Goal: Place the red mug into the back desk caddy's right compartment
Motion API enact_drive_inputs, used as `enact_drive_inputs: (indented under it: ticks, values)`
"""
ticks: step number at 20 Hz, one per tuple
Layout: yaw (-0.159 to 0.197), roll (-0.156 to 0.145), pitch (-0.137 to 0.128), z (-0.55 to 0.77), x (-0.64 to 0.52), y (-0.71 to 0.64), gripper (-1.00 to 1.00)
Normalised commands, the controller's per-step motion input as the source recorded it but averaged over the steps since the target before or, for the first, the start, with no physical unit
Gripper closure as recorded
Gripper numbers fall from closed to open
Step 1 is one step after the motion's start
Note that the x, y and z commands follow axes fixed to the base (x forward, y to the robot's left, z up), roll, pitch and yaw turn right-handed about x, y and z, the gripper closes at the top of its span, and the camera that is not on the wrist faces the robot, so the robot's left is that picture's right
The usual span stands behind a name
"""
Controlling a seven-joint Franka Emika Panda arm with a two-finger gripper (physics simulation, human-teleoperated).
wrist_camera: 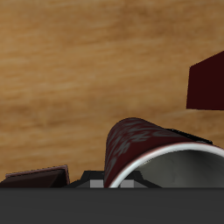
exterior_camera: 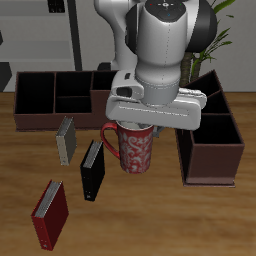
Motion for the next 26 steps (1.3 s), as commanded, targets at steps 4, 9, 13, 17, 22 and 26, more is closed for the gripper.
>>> enact_drive_inputs:
  ticks: [4,9,13,17,22,26]
  values:
    - [0.005,-0.013,-0.026,0.28,-0.28,-0.16,1.0]
    - [-0.032,-0.037,-0.036,0.36,-0.49,-0.2,1.0]
    - [-0.037,-0.026,-0.021,0.3,-0.52,-0.19,1.0]
    - [0.006,-0.023,-0.026,0.19,-0.47,-0.06,1.0]
    - [-0.022,-0.022,-0.019,0.19,-0.46,-0.11,1.0]
    - [0.015,-0.016,-0.03,0.18,-0.44,-0.12,1.0]
